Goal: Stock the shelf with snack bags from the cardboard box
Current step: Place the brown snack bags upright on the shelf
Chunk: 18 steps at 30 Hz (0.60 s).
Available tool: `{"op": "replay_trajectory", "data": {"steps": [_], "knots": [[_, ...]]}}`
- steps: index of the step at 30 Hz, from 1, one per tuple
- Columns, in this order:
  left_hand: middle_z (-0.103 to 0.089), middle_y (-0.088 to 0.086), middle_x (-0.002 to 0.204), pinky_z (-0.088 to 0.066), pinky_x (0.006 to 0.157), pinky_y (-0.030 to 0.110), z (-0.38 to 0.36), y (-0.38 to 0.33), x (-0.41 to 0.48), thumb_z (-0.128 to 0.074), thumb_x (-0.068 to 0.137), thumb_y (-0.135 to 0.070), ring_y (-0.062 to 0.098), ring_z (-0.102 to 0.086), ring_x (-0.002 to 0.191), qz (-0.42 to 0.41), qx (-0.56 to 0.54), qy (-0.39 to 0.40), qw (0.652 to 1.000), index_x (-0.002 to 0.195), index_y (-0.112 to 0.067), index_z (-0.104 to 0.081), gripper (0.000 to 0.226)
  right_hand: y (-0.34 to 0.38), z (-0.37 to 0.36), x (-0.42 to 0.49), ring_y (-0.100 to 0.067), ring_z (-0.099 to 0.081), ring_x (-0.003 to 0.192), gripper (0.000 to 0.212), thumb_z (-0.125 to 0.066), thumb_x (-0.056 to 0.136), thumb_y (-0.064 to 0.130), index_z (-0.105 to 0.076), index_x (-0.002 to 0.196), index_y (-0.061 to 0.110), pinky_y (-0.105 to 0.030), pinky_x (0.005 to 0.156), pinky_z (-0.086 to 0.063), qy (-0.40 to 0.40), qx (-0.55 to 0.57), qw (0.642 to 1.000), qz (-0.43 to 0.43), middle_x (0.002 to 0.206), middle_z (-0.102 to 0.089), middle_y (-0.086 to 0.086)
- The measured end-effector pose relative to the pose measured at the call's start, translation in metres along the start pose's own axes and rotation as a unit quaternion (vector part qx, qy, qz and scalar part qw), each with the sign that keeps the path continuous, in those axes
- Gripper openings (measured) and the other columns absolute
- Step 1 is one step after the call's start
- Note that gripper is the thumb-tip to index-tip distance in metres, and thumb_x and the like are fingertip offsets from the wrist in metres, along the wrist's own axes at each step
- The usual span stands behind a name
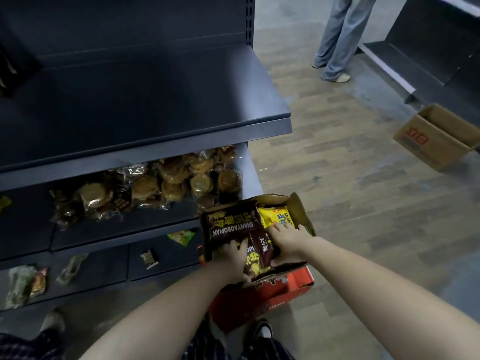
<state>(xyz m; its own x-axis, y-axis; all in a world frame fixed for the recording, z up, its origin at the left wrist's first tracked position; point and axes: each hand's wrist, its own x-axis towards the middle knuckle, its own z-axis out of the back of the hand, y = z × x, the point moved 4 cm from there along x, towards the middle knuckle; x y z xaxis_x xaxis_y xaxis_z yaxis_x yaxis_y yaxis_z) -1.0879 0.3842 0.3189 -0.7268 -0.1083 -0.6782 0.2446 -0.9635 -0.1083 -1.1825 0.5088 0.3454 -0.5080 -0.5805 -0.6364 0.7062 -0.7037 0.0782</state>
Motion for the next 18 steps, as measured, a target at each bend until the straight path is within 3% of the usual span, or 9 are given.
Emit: {"op": "replay_trajectory", "data": {"steps": [3, 6, 14, 16, 18], "knots": [[-0.023, 0.011, 0.146, -0.035, 0.106, 0.047, -0.004, 0.001, 0.004, -0.076, 0.073, -0.042, 0.032, -0.028, 0.132, 0.005, 0.030, -0.005, 1.000, 0.150, -0.021, 0.003, 0.113, 0.001, -0.011, 0.003, -0.030, -0.025, 0.138, 0.100, -0.070, 0.072, 0.058, -0.019, 0.146, 0.014, -0.064, 0.109, -0.021, -0.018, -0.004, 1.000, 0.004, 0.147, -0.028, -0.007], [-0.027, 0.010, 0.144, -0.037, 0.103, 0.049, -0.003, -0.001, 0.005, -0.077, 0.073, -0.035, 0.031, -0.031, 0.131, -0.013, 0.044, -0.017, 0.999, 0.150, -0.016, -0.003, 0.109, 0.002, -0.013, 0.003, -0.030, -0.028, 0.136, 0.097, -0.069, 0.073, 0.058, -0.022, 0.144, 0.014, -0.062, 0.109, -0.022, -0.036, -0.008, 0.999, 0.011, 0.143, -0.031, -0.008], [-0.048, 0.006, 0.112, -0.047, 0.086, 0.043, 0.008, 0.014, 0.002, -0.068, 0.075, -0.016, 0.026, -0.043, 0.107, -0.072, -0.090, -0.083, 0.990, 0.125, -0.014, -0.038, 0.058, -0.013, 0.015, -0.001, -0.023, -0.047, 0.121, 0.072, -0.072, 0.074, 0.045, -0.040, 0.135, 0.025, -0.043, 0.096, -0.041, -0.008, 0.146, 0.989, 0.006, 0.131, -0.049, 0.001], [-0.052, 0.006, 0.104, -0.048, 0.080, 0.042, 0.012, 0.017, 0.000, -0.068, 0.074, -0.018, 0.025, -0.046, 0.100, -0.076, -0.126, -0.107, 0.983, 0.119, -0.018, -0.041, 0.052, -0.015, 0.023, -0.004, -0.020, -0.058, 0.097, 0.072, -0.074, 0.077, 0.031, -0.037, 0.138, 0.022, -0.037, 0.080, -0.049, 0.014, 0.269, 0.963, -0.008, 0.130, -0.053, -0.003], [-0.057, 0.000, 0.093, -0.052, 0.072, 0.039, 0.019, 0.020, 0.001, -0.074, 0.069, -0.024, 0.021, -0.054, 0.089, -0.083, -0.155, -0.151, 0.973, 0.109, -0.027, -0.042, 0.051, -0.019, 0.030, -0.007, -0.013, -0.054, 0.069, 0.058, -0.072, 0.080, 0.014, -0.042, 0.129, 0.023, -0.030, 0.061, -0.048, 0.029, 0.414, 0.910, -0.010, 0.104, -0.061, -0.004]]}}
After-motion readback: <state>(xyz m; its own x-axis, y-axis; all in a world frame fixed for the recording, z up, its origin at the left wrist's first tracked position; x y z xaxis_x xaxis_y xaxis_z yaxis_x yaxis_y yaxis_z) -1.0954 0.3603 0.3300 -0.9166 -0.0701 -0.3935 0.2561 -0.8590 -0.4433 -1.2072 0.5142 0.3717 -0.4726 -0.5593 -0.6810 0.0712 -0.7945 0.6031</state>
